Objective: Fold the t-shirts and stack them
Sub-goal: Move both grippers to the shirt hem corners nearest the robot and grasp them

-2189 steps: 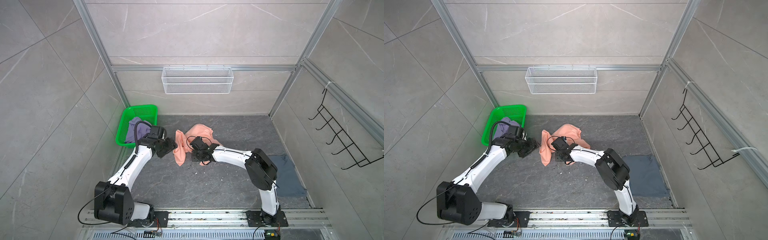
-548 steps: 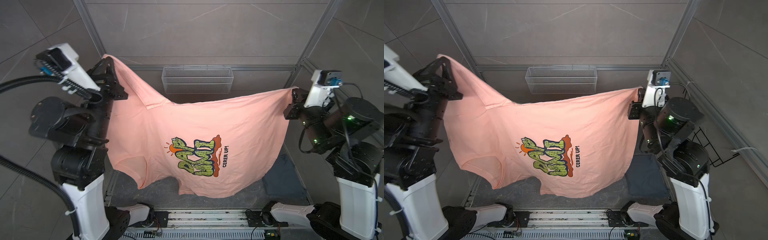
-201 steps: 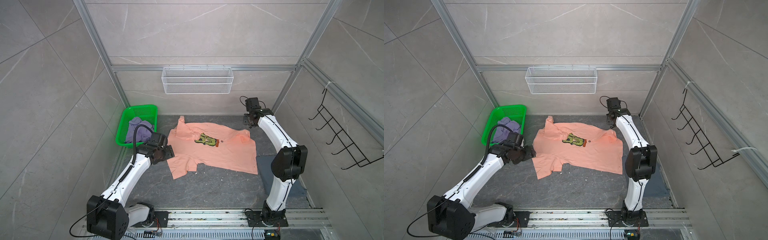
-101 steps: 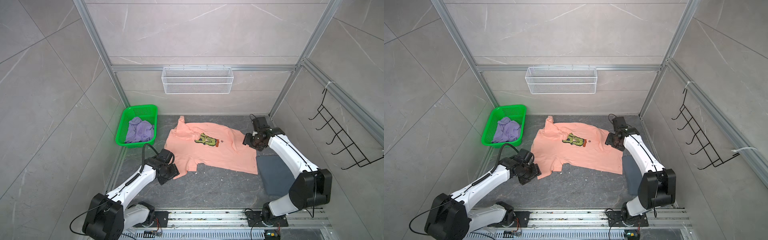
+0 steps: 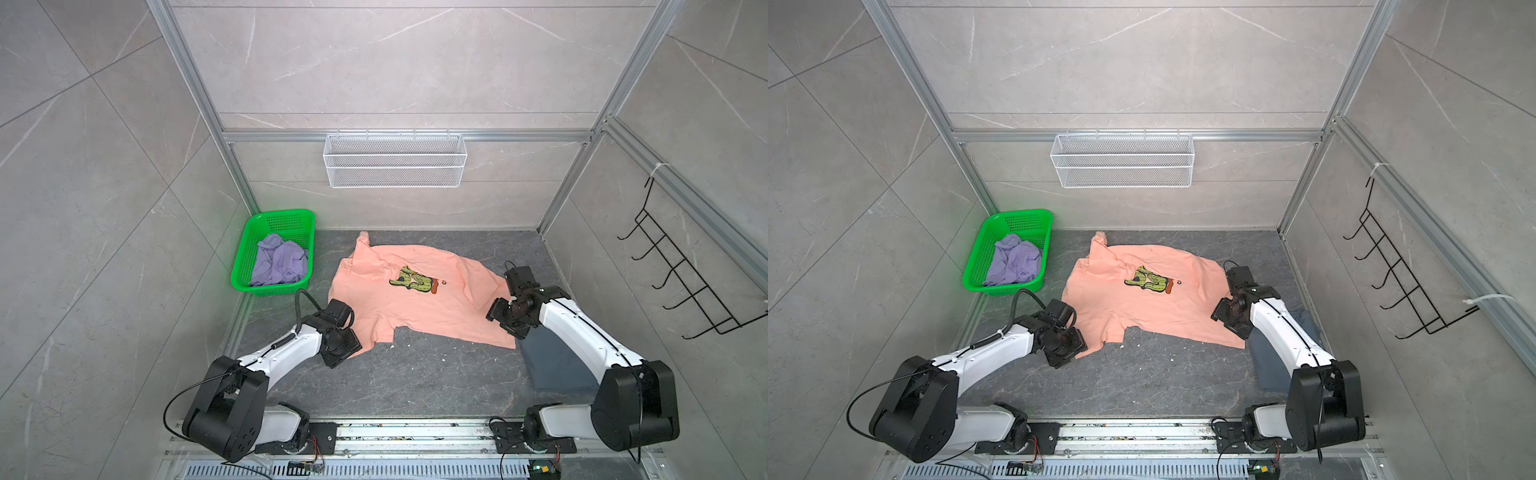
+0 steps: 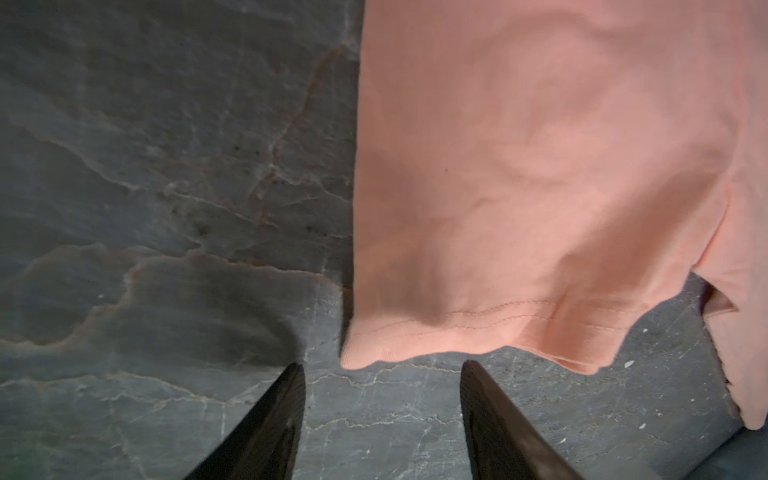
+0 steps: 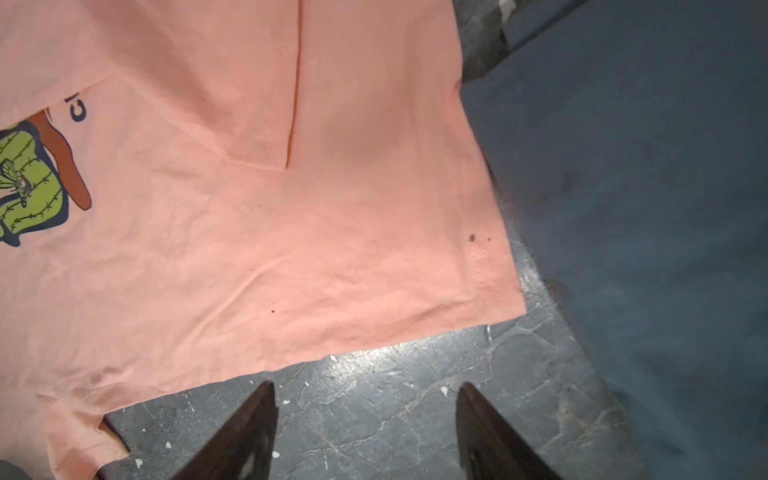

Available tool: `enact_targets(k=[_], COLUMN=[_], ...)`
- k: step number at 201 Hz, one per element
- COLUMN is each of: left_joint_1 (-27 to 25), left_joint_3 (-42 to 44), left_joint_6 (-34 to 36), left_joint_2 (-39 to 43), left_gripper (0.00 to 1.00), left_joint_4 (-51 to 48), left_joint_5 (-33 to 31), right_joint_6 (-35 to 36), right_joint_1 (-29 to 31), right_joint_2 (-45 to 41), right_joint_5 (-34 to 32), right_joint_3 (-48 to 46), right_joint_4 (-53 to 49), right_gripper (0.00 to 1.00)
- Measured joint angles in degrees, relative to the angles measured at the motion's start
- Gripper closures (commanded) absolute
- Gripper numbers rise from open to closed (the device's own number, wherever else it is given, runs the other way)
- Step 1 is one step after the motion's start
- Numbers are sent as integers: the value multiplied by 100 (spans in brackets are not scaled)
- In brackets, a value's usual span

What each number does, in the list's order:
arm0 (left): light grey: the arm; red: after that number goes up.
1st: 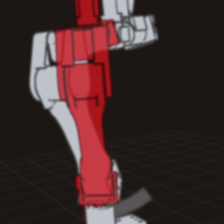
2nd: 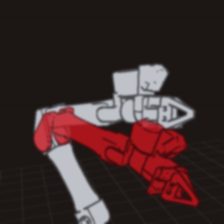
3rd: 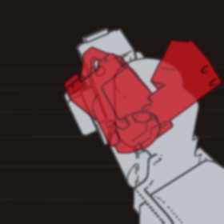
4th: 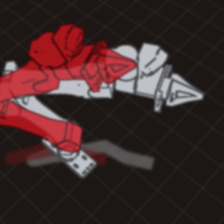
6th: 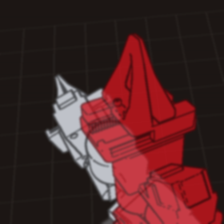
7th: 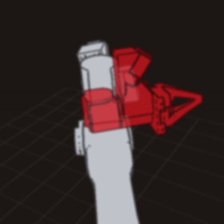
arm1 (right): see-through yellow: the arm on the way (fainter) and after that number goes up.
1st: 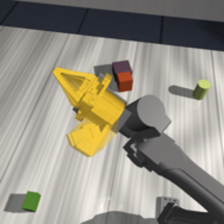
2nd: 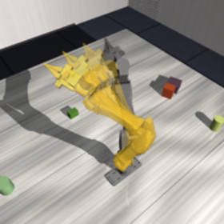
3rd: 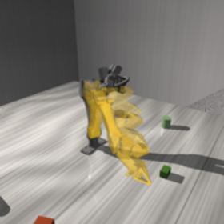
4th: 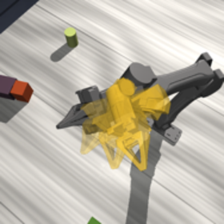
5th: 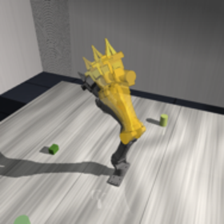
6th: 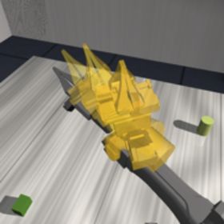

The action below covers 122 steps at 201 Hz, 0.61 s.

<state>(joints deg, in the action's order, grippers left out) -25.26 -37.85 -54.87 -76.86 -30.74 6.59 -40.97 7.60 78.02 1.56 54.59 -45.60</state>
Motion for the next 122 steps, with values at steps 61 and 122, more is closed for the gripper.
enact_targets(k=[61,122], left_joint_1=[0,0], left_joint_3=[-4,-20], left_joint_6=[-2,0], left_joint_2=[-229,-337], left_gripper=[64,92], left_joint_4=[249,380], left_joint_5=[-24,-98], right_joint_6=[-208,-310], right_joint_1=[-577,-839], right_joint_2=[-131,-153], right_joint_5=[605,680], right_joint_3=[-697,-1045], right_joint_4=[691,951], right_gripper=[22,2])
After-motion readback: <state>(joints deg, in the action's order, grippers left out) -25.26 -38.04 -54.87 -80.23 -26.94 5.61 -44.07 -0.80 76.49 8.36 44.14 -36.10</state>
